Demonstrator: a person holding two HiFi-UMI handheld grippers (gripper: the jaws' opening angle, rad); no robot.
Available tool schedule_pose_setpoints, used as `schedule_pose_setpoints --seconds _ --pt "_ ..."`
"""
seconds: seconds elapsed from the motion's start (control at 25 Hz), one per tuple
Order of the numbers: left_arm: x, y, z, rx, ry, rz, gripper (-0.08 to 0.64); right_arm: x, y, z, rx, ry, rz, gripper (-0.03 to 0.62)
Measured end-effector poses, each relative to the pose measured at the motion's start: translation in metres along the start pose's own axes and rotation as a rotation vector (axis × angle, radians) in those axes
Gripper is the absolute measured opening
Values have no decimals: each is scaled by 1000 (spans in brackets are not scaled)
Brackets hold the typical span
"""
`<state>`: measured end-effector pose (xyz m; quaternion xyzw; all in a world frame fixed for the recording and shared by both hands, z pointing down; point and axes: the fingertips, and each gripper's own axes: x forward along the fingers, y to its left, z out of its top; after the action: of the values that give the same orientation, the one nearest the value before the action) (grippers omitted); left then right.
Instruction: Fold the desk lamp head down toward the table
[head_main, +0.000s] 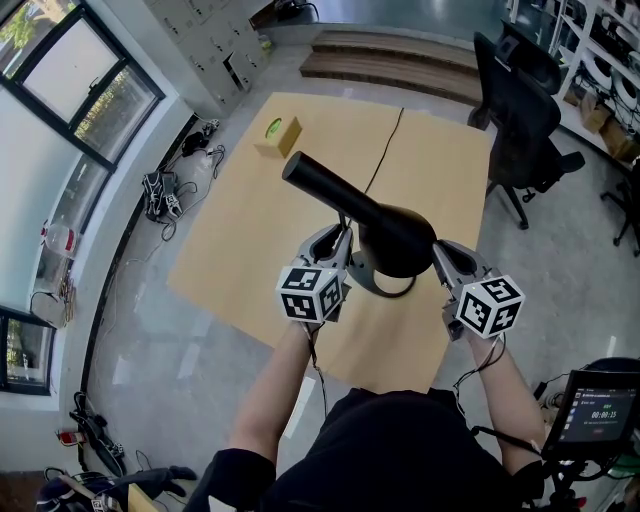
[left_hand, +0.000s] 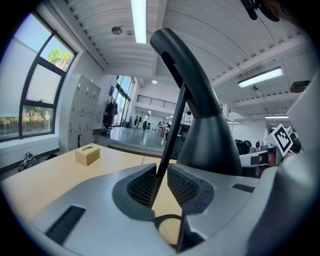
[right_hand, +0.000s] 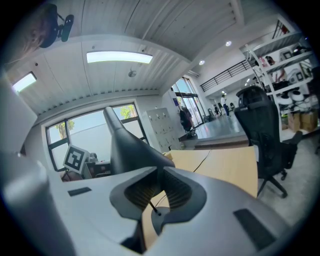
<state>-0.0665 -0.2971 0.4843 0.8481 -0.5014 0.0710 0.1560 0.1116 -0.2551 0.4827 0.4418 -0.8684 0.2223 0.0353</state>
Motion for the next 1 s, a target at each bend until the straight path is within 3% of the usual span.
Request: schedule_pose_setpoints --seconds 1.0 --pt "-2 1 0 -1 -2 -6 69 6 4 -6 26 4 -4 38"
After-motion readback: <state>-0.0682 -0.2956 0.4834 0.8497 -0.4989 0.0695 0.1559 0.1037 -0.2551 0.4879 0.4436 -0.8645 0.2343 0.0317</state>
